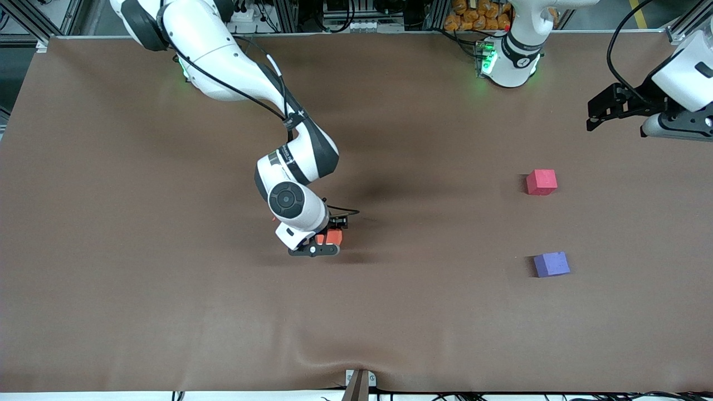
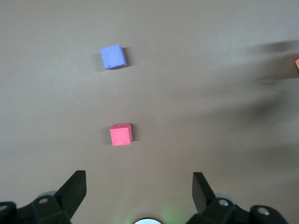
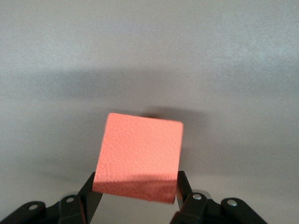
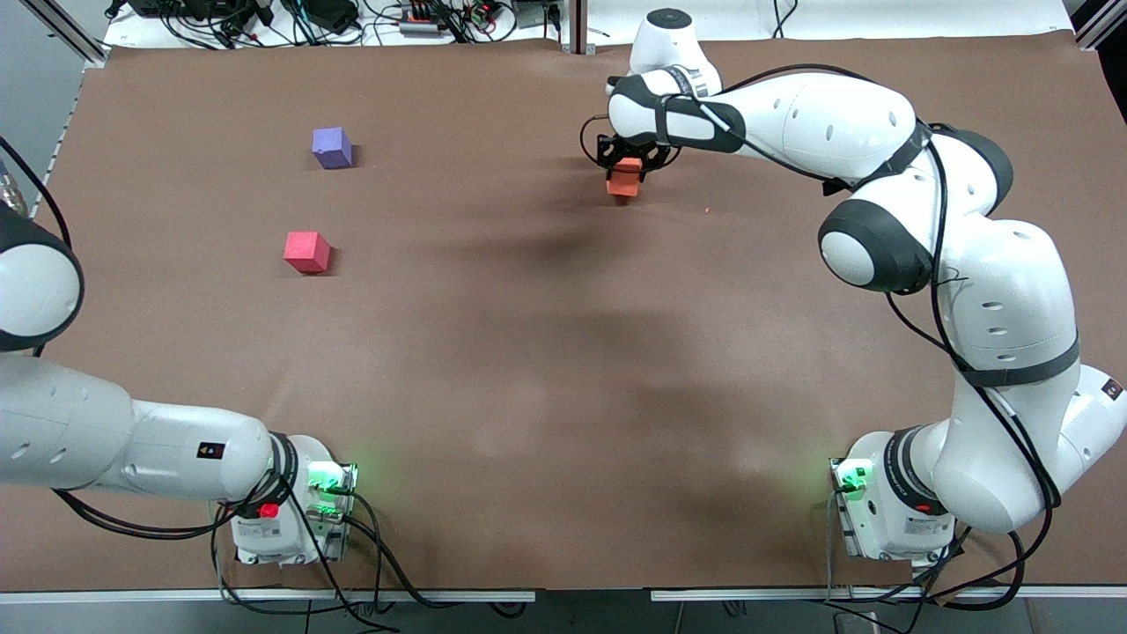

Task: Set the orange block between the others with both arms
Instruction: 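Carry the orange cube with the right gripper toward the table middle, then set the orange cube down and open the right gripper while the left gripper approaches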

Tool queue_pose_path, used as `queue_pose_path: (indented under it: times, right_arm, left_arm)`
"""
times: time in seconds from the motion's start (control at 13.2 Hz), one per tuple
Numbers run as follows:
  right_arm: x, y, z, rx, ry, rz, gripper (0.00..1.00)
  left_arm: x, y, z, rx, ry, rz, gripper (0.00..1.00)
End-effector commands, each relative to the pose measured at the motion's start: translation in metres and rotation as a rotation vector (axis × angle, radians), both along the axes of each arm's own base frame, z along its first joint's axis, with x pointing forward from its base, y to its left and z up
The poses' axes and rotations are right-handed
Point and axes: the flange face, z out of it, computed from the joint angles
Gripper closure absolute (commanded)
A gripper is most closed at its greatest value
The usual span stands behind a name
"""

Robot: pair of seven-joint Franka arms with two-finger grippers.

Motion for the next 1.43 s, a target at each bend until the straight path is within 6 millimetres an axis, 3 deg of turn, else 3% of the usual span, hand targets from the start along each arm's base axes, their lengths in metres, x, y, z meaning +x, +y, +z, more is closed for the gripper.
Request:
queue_pose_path:
  times: [0.0,0.15,0.3,0.53,0.68,0.91,1.21,1.36]
  right_arm:
    - [0.003,-0.004,0.002,0.011,-0.007,-0.018,0.00]
    - [0.010,-0.011,0.009,0.017,-0.017,-0.029,0.00]
    - [0.016,-0.018,0.018,0.024,-0.021,-0.038,0.00]
    - [0.025,-0.029,0.047,0.043,-0.045,-0.056,0.00]
    - [0.031,-0.055,0.066,0.018,0.013,-0.071,0.00]
    - [0.039,-0.107,0.146,0.021,0.030,-0.108,0.00]
    - [0.039,-0.199,0.229,0.003,0.080,-0.153,0.00]
    - [0.039,-0.248,0.257,-0.026,0.062,-0.104,0.00]
  left_arm:
    - [0.007,0.005,-0.010,-0.018,0.024,-0.001,0.00]
    - [0.013,0.002,-0.018,-0.015,0.031,-0.014,0.00]
    - [0.028,-0.009,-0.050,-0.015,0.087,-0.011,0.00]
    - [0.048,-0.054,-0.110,-0.067,0.201,0.036,0.00]
    - [0.058,-0.102,-0.139,-0.071,0.207,0.092,0.00]
    - [0.060,-0.185,-0.192,-0.047,0.198,0.143,0.00]
    - [0.061,-0.299,-0.279,-0.076,0.119,0.096,0.00]
    - [0.058,-0.349,-0.323,-0.111,0.040,0.104,0.00]
